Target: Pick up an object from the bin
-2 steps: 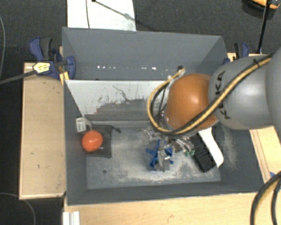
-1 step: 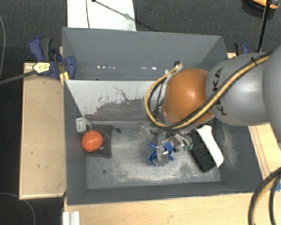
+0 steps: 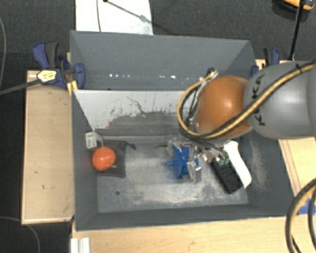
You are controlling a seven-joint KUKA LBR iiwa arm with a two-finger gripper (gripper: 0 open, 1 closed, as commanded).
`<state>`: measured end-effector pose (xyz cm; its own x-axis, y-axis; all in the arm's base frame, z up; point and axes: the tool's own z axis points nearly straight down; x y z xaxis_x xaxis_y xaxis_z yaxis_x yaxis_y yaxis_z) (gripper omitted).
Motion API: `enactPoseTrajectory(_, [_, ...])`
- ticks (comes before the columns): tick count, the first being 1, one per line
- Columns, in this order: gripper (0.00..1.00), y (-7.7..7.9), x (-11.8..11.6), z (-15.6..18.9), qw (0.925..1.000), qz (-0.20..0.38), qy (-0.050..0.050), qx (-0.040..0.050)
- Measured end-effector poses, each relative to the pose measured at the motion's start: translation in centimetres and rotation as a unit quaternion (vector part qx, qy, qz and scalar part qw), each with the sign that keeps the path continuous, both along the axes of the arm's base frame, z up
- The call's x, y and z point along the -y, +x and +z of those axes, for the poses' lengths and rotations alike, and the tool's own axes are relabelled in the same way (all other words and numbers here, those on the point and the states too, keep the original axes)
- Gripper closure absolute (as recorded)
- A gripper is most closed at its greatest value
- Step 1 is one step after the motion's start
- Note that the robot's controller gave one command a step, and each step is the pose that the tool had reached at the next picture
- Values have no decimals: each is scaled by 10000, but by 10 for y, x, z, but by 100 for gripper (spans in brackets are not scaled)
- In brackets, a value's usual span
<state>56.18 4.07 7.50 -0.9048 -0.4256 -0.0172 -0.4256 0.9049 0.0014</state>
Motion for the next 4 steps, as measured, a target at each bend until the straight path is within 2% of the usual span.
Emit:
enactPoseTrajectory(1, [100, -8, 11, -4, 10000, 12, -4, 26])
enactPoseTrajectory(4, [100, -8, 11, -4, 10000, -42, -2, 21])
